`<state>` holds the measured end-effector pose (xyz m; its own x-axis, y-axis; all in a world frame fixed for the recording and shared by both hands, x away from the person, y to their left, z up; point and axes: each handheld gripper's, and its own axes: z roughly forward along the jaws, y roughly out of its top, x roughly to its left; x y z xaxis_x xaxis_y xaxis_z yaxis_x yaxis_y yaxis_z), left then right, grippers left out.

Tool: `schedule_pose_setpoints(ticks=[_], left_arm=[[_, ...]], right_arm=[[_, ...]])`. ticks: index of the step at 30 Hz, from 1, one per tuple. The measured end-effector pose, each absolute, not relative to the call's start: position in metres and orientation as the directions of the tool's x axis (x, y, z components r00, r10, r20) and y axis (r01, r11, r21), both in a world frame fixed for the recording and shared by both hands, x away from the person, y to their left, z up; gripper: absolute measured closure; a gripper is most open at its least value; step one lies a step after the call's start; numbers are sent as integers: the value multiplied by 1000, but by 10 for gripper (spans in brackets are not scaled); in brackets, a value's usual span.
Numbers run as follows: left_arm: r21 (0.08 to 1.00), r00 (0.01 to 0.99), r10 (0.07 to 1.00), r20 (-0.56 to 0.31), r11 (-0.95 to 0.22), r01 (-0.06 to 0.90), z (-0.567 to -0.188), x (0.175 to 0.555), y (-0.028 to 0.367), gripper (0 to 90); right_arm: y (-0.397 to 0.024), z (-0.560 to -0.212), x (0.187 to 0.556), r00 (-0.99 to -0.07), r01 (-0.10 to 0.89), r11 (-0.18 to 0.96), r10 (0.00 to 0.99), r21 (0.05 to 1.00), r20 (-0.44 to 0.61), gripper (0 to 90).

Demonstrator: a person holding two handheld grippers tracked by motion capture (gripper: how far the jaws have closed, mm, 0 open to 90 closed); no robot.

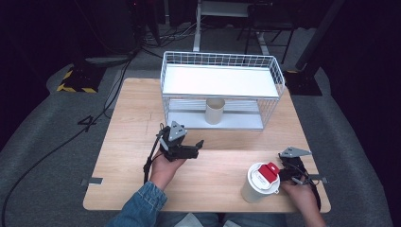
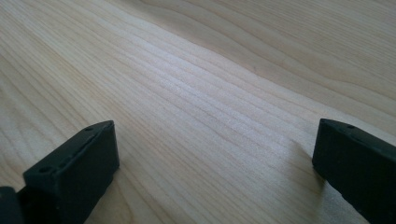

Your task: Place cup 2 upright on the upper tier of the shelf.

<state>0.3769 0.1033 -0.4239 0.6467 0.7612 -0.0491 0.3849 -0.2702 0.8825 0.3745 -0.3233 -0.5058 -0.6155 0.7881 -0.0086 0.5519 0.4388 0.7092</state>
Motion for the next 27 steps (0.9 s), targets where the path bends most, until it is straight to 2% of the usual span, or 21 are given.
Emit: schedule_pose_setpoints(ticks=[7,11,13,18,24,27], left_arm=[[876,644,765,-21,-296,381,-427,355,125,94],[852,636,770,-52,-298,431,-432,349,136,93],[843,641,767,-29,-326,428,-433,347,141,92],[821,625,780,-45,-327,467,-445,341,158,94],[782,595,804,-1,-371,502,-463,338,177,121],[749,565,824,-35,-353,561,-473,343,184,134]], right_arm=[[-324,-506,374,-616,551,438,788,710,-8,6],[-328,-506,372,-626,547,443,779,711,-3,6],[-329,-506,372,-630,544,445,777,711,-4,7],[-330,-506,371,-634,544,446,773,711,0,11],[-332,-506,371,-623,549,435,782,714,3,21],[-334,-505,370,-623,550,435,782,713,3,56]])
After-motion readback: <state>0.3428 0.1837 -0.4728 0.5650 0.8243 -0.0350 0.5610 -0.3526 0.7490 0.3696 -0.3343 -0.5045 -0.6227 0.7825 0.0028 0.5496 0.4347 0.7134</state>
